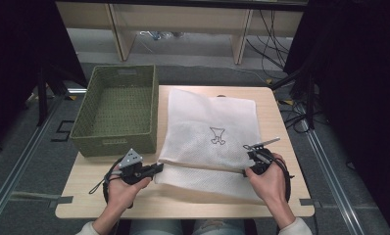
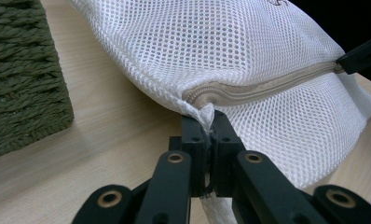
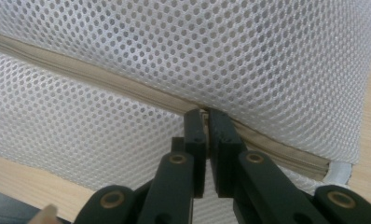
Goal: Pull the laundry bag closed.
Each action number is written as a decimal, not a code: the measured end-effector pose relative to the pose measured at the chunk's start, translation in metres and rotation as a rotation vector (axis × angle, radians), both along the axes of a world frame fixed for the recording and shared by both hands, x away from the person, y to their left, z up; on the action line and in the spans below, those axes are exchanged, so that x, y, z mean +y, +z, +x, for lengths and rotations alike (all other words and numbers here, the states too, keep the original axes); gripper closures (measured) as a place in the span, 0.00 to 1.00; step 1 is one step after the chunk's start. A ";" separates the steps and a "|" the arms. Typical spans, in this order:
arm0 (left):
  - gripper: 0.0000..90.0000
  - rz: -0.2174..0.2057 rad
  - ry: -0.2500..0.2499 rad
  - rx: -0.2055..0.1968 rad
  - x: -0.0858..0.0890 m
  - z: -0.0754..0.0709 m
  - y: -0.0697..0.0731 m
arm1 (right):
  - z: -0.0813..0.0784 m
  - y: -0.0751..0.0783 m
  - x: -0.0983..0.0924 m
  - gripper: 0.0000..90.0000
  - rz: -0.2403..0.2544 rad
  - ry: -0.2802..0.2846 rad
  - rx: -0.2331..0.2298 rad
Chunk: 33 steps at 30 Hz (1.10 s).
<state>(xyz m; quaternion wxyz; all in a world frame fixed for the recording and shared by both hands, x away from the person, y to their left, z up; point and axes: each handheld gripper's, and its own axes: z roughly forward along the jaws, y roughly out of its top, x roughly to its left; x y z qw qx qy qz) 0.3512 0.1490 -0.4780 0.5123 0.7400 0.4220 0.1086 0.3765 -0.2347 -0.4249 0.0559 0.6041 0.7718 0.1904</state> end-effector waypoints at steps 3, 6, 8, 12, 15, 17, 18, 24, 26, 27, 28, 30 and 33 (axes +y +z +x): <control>0.95 -0.001 0.002 0.001 0.000 0.000 0.000 | 0.000 -0.001 -0.001 0.97 -0.003 -0.001 -0.001; 0.95 0.000 0.002 -0.001 0.000 0.000 0.000 | 0.000 -0.001 -0.002 0.97 0.000 -0.003 -0.001; 0.95 0.000 0.002 0.000 0.000 0.000 0.000 | 0.000 -0.001 -0.002 0.97 0.000 -0.002 -0.001; 0.95 0.000 0.003 -0.001 0.000 0.000 0.000 | 0.000 -0.001 -0.003 0.97 -0.005 -0.003 0.000; 0.95 0.002 0.002 -0.002 0.000 0.000 0.000 | -0.001 -0.001 -0.004 0.97 0.003 -0.008 0.001; 0.95 0.000 0.003 -0.003 0.000 0.000 0.000 | -0.001 -0.002 -0.007 0.97 -0.006 0.002 0.005; 0.95 0.000 0.003 -0.003 0.000 0.000 0.000 | -0.001 -0.002 -0.007 0.97 -0.006 0.002 0.005; 0.95 0.001 0.004 -0.002 0.000 0.000 0.000 | -0.002 -0.003 -0.015 0.97 -0.002 -0.020 -0.002; 0.95 0.001 0.004 -0.002 0.000 0.000 0.000 | -0.003 -0.003 -0.018 0.97 -0.005 -0.021 -0.001; 0.95 0.000 0.004 -0.002 0.000 0.000 -0.001 | -0.004 -0.003 -0.021 0.97 -0.012 0.003 -0.005; 0.95 0.003 0.003 -0.003 0.000 0.000 0.000 | -0.004 -0.003 -0.021 0.97 -0.003 -0.014 -0.002; 0.95 0.001 0.004 -0.002 0.000 0.000 -0.001 | -0.004 -0.004 -0.022 0.97 -0.001 -0.027 -0.007; 0.95 0.000 0.002 -0.001 0.000 0.000 -0.001 | -0.004 -0.004 -0.023 0.97 -0.002 -0.034 -0.004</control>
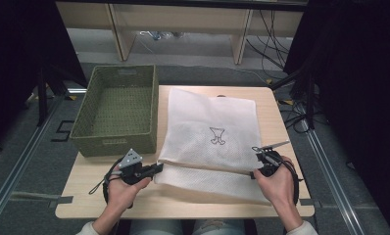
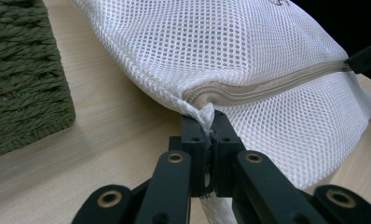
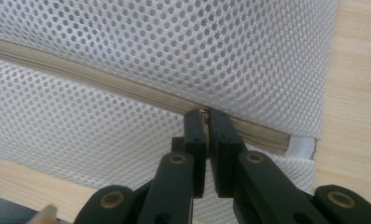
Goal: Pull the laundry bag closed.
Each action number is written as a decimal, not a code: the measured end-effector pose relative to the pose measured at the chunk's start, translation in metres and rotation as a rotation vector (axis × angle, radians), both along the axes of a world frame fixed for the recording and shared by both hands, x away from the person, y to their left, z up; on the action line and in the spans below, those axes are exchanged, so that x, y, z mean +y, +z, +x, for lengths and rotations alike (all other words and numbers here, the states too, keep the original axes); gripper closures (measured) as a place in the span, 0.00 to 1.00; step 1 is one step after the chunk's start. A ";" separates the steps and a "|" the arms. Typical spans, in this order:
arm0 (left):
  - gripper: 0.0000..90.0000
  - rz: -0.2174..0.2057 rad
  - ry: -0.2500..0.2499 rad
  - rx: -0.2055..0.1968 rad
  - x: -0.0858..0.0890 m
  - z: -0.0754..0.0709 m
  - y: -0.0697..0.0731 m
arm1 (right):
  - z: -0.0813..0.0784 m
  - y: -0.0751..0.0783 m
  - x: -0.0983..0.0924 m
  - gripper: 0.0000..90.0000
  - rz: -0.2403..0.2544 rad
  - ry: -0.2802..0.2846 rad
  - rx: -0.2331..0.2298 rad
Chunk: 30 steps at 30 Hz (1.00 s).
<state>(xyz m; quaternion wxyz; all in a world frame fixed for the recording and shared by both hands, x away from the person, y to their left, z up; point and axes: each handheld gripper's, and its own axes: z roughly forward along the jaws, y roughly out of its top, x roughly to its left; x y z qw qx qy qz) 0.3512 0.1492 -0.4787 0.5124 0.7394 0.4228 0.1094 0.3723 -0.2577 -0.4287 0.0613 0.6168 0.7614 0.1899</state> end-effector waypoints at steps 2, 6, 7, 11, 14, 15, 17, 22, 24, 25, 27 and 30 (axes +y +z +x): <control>0.95 0.003 0.002 0.000 0.000 0.000 0.000 | -0.001 0.000 -0.001 0.97 -0.002 0.004 -0.005; 0.95 0.005 0.004 0.001 0.000 0.000 0.000 | -0.001 -0.002 -0.007 0.97 -0.006 0.008 -0.011; 0.95 0.001 0.002 0.000 0.000 0.000 0.000 | -0.002 -0.002 -0.009 0.97 0.004 0.002 -0.008; 0.95 0.007 0.002 0.002 0.000 0.000 0.000 | -0.006 0.000 -0.012 0.97 0.021 -0.064 0.049; 0.95 0.008 0.000 0.003 0.001 0.000 -0.001 | -0.007 0.000 -0.016 0.97 0.025 -0.082 0.055; 0.95 0.007 -0.001 0.003 0.001 0.000 -0.001 | -0.007 -0.001 -0.017 0.97 0.026 -0.088 0.054; 0.95 0.010 -0.004 0.004 0.001 0.000 -0.001 | -0.007 -0.002 -0.021 0.97 0.023 -0.087 0.053; 0.95 0.006 -0.001 0.008 0.001 0.000 -0.002 | -0.008 -0.003 -0.024 0.97 0.034 -0.116 0.069; 0.95 -0.003 -0.005 0.009 0.001 0.000 -0.003 | -0.008 -0.004 -0.024 0.97 0.031 -0.115 0.064; 0.95 0.013 -0.001 0.009 0.001 0.000 -0.003 | -0.007 -0.004 -0.024 0.97 0.037 -0.114 0.070; 0.95 0.009 0.005 0.018 0.002 0.000 -0.004 | -0.007 -0.004 -0.028 0.97 0.022 -0.111 0.078; 0.95 0.015 0.003 0.019 0.002 0.000 -0.005 | -0.007 -0.005 -0.032 0.97 0.030 -0.121 0.073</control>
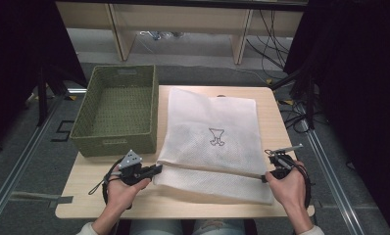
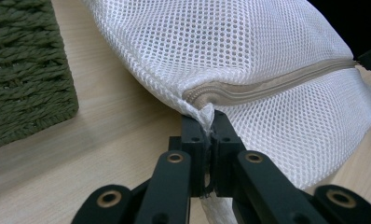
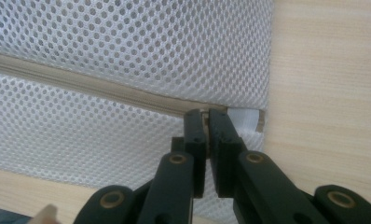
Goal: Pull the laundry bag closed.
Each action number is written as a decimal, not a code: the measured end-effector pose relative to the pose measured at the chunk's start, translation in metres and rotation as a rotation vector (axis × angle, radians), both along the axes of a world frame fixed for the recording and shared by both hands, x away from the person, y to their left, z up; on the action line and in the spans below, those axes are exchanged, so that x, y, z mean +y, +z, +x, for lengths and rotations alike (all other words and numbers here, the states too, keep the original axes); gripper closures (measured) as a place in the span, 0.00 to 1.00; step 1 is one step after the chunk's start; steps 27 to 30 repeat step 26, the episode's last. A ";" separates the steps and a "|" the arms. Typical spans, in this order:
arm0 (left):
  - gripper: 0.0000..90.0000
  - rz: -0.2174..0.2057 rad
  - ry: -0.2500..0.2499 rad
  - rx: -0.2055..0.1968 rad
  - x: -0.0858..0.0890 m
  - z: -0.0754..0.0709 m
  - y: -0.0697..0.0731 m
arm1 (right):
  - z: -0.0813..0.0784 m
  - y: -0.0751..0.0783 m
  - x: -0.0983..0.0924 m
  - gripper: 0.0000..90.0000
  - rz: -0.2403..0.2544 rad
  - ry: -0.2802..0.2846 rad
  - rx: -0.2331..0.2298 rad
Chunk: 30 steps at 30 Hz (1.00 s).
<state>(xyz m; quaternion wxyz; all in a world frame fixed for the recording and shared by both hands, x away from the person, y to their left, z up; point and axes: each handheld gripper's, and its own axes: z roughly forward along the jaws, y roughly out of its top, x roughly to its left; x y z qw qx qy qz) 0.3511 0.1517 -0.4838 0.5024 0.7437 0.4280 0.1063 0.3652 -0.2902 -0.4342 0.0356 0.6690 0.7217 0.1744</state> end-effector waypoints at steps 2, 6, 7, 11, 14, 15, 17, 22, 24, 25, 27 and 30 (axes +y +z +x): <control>0.95 0.004 -0.001 0.004 0.001 0.000 -0.001 | 0.001 -0.002 -0.003 0.97 0.000 0.001 0.005; 0.95 0.008 0.000 0.009 0.001 0.000 -0.003 | 0.001 -0.005 -0.008 0.97 -0.001 -0.008 0.016; 0.95 0.011 -0.005 0.012 0.002 0.000 -0.004 | 0.001 -0.006 -0.009 0.97 -0.003 -0.015 0.015; 0.95 0.018 -0.004 0.023 0.001 0.000 -0.007 | 0.002 -0.011 -0.010 0.97 0.005 -0.017 0.032; 0.93 0.061 -0.023 0.028 0.000 0.000 -0.009 | 0.003 -0.011 -0.009 0.97 -0.002 -0.004 0.025; 0.92 0.072 -0.030 0.019 0.000 -0.001 -0.009 | 0.002 -0.010 -0.009 0.96 0.000 -0.001 0.016; 0.82 0.112 -0.038 -0.011 -0.001 -0.003 -0.007 | 0.000 -0.005 -0.011 0.89 -0.015 0.019 -0.022; 0.47 0.118 -0.006 -0.040 0.006 -0.013 -0.001 | -0.006 0.008 -0.022 0.74 0.013 0.009 -0.169; 0.38 0.112 0.014 -0.063 0.008 -0.017 0.003 | -0.005 0.008 -0.024 0.71 -0.005 -0.028 -0.216; 0.36 0.111 0.016 -0.075 0.009 -0.019 0.005 | -0.004 0.008 -0.022 0.70 0.030 -0.075 -0.232; 0.34 0.107 0.023 -0.087 0.009 -0.020 0.008 | -0.004 0.008 -0.023 0.70 0.040 -0.082 -0.242; 0.34 0.107 0.023 -0.087 0.009 -0.020 0.008 | -0.004 0.008 -0.023 0.70 0.040 -0.082 -0.242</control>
